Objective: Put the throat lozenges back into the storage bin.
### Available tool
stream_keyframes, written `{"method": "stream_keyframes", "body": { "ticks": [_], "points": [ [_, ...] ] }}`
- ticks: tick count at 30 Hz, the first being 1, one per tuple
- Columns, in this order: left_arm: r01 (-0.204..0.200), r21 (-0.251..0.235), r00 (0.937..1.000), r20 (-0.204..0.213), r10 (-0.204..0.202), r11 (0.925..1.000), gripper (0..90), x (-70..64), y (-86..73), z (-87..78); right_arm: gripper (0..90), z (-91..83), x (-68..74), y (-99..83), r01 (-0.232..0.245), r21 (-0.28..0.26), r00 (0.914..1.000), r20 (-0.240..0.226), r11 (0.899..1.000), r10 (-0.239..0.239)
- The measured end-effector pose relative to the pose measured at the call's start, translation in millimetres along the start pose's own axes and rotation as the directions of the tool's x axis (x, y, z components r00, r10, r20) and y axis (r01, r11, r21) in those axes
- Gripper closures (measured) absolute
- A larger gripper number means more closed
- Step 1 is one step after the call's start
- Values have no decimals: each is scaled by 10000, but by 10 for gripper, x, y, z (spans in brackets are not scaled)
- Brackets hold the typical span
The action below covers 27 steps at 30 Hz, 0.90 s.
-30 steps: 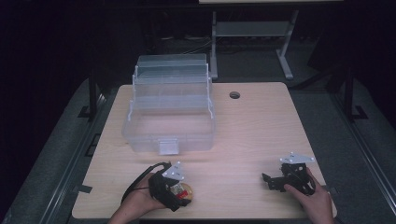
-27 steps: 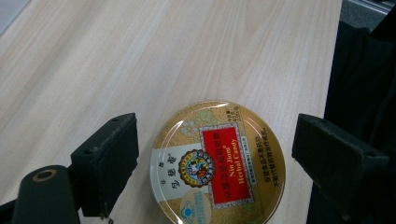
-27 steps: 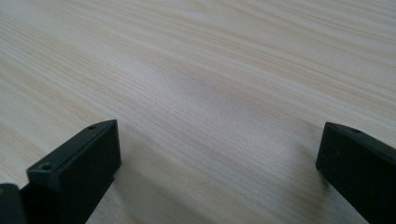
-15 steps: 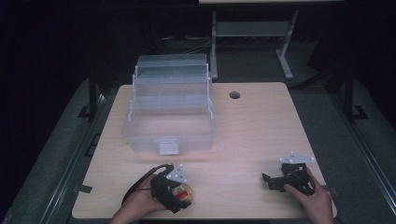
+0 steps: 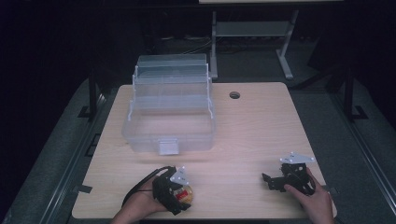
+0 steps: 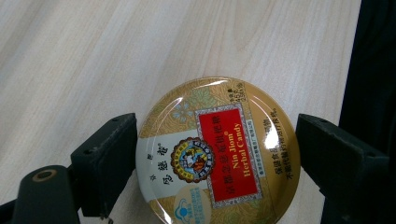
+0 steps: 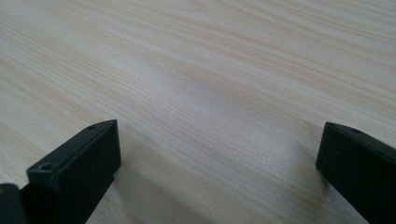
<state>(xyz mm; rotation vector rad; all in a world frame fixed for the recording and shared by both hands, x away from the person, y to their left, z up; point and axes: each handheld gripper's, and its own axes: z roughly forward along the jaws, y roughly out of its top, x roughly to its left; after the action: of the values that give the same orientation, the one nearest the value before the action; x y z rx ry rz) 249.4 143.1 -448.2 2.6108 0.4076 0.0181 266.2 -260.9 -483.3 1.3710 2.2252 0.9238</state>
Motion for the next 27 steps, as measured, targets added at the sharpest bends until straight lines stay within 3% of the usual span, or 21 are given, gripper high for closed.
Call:
{"method": "stream_keyframes", "body": {
  "ticks": [27],
  "points": [
    [10,191,9999,-144,-7,9998,195,2,6,1,0,0,0,0,1,-1,10000,-1,10000,-1]
  ]
}}
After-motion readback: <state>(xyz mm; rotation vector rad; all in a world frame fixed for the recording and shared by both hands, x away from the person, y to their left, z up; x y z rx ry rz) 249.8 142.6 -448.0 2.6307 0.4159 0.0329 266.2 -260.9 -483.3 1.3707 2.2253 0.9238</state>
